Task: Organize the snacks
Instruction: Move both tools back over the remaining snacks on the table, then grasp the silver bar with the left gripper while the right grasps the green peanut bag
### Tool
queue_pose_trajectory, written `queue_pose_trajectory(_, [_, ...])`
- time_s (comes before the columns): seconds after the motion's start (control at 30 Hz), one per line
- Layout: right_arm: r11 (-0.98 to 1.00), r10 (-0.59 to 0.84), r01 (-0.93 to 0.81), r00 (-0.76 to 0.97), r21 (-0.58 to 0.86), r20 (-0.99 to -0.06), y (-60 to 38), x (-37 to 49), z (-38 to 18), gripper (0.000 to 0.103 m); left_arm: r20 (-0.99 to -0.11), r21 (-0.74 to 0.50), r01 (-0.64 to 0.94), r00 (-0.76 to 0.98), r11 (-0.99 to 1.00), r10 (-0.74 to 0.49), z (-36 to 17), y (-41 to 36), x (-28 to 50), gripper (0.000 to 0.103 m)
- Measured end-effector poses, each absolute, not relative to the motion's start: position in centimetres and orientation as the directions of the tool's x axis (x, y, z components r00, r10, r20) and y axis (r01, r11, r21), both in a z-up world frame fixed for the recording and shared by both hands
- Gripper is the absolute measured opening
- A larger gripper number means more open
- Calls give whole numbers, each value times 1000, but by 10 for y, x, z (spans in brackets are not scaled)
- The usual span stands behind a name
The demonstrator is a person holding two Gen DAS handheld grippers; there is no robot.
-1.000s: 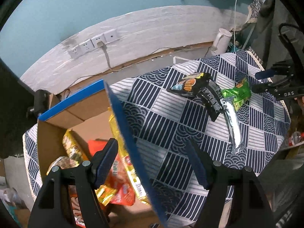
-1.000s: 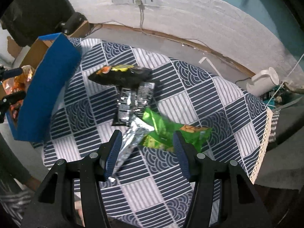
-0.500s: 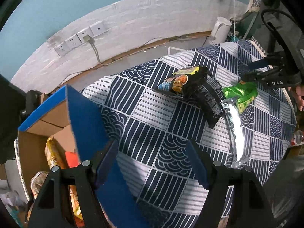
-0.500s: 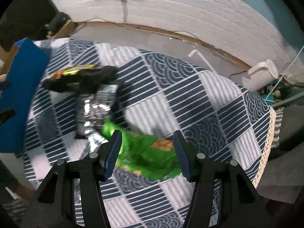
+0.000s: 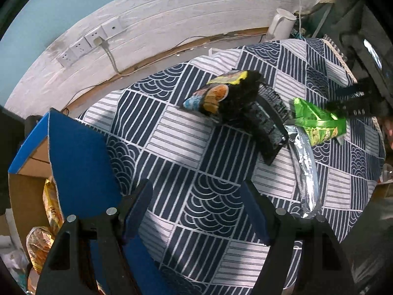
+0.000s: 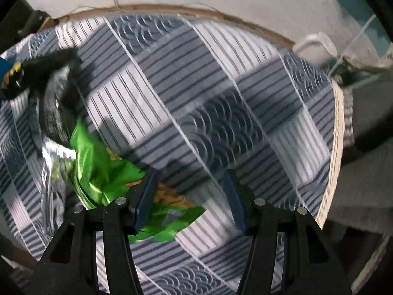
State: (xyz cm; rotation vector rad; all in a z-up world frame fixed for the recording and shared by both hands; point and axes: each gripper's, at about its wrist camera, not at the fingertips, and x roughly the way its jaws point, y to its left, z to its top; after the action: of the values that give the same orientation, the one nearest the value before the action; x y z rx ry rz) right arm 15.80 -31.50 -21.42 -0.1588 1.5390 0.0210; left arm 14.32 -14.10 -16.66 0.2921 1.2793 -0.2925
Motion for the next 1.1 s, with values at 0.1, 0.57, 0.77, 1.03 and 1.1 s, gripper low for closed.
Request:
queue_pose_trajectory(0.1, [993,-83,-85,2,-83,-997,-323,140,-216,55,-962,52,387,266,920,-58,-163,-148,139,75])
queue_pose_trajectory(0.57, [999,49,-9,95,49,-994,-340,76,-186,62,-966,49,417,252,908,-63,-161,-165,120,75])
queue_pose_trajectory(0.77, [984,153,-115,138,137,-979,-302,75,-178,66,-972,39,427,227,904,-65,-172,-171,112,77])
queue_pose_trajectory(1.03, [973,145,-194,88,126,-986,-262,102,-205,66,-976,35,433,207,901,-62,-182,-180,110,77])
queue_pose_trajectory(1.1, [974,143,-190,78,126,-987,-260,105,-214,66,-977,37,435,206,900,-60,-183,-183,111,77])
